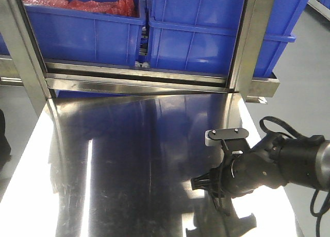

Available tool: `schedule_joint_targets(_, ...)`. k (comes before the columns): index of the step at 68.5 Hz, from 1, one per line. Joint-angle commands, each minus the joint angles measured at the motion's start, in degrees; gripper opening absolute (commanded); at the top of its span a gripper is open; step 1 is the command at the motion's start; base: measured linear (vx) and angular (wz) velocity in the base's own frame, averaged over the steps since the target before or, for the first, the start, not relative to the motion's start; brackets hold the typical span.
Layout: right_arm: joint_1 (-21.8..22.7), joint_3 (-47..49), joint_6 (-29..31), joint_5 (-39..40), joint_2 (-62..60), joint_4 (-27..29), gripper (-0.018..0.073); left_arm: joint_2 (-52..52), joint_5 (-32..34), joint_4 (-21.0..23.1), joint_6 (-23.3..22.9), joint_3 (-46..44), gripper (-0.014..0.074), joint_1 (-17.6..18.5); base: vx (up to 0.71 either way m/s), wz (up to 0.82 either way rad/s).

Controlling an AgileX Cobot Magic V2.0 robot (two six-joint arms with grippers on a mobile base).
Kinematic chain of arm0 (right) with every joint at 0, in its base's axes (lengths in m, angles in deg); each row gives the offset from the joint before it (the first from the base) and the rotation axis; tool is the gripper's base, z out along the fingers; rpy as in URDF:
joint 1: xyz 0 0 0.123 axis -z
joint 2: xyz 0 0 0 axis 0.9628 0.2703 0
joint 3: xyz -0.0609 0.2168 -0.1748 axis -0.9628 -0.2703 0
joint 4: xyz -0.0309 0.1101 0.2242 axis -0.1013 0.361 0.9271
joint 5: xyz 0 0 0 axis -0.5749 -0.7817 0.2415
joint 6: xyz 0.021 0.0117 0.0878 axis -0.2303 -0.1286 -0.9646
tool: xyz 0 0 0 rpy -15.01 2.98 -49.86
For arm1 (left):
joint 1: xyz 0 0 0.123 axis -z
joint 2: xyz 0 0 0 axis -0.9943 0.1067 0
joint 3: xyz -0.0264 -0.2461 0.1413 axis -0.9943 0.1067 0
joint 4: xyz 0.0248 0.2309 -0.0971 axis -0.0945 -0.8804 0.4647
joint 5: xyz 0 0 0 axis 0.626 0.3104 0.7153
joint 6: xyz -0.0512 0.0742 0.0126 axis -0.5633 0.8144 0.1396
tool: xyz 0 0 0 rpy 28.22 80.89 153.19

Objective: Move and align brake pads A on conveyor
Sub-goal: 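Close the right gripper on the brake pad and lift it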

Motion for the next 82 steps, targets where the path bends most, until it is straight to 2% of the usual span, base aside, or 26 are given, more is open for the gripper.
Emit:
schedule_joint_targets(1,0.08,1.22,0.45,1.92,-3.92,-0.52,0.0117,0.14,4.10,-1.65,0.07,-1.45,0.0031,0.47,0.00,0.00)
schedule_joint_targets(26,0.08,1.03,0.45,4.51,-12.11,-2.47,0.0120,0.14,4.10,-1.65,0.07,-1.45,0.0031,0.47,0.00,0.00)
schedule_joint_targets(36,0.03,0.43,0.45,7.75,-16.47,-5.28,0.0122,0.14,4.10,-1.65,0.07,-1.45,0.0031,0.47,0.00,0.00)
schedule_joint_targets(44,0.09,-4.82,0.26,14.67,-22.11,-7.60,0.0123,0.14,4.10,-1.65,0.07,-1.45,0.0031,0.47,0.00,0.00)
schedule_joint_targets(53,0.09,-11.25,0.26,19.72,-28.53,-7.63,0.0123,0.14,4.10,-1.65,0.07,-1.45,0.0031,0.47,0.00,0.00)
schedule_joint_targets(82,0.21,-23.66,1.52,19.49,-54.05,-10.61,0.0123,0.14,4.10,-1.65,0.07,-1.45,0.0031,0.47,0.00,0.00)
